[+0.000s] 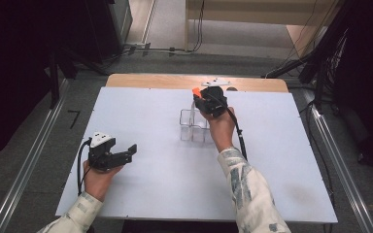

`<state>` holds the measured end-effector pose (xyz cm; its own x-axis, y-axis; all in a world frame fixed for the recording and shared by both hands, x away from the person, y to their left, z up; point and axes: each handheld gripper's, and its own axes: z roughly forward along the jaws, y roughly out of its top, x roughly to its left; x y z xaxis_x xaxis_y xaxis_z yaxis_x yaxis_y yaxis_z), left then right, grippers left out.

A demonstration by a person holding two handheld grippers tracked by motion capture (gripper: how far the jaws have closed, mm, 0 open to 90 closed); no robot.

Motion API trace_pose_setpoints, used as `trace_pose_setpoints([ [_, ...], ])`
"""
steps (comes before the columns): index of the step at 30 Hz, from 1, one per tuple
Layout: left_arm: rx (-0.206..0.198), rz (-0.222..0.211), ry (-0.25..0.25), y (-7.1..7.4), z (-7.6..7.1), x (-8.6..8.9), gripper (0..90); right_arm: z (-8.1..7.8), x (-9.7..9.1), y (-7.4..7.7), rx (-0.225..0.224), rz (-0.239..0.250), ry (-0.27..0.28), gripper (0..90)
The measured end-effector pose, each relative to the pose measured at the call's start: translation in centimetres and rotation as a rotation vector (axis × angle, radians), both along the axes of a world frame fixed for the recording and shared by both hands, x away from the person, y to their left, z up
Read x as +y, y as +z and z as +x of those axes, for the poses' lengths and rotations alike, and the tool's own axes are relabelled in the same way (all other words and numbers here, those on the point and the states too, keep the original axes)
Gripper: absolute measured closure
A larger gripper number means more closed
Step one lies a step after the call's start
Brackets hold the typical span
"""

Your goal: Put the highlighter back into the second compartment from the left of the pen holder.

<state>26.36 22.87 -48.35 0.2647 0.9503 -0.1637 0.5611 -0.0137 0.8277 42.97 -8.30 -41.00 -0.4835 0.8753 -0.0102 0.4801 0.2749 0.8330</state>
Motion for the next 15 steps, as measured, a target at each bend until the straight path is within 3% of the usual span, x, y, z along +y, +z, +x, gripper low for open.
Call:
trace_pose_setpoints([
  [15, -0.004, -0.008, 0.001, 0.0, 0.0, 0.1, 14.5, 0.0, 1.6, -0.1, 0.012, 0.024, 0.027, 64.3],
])
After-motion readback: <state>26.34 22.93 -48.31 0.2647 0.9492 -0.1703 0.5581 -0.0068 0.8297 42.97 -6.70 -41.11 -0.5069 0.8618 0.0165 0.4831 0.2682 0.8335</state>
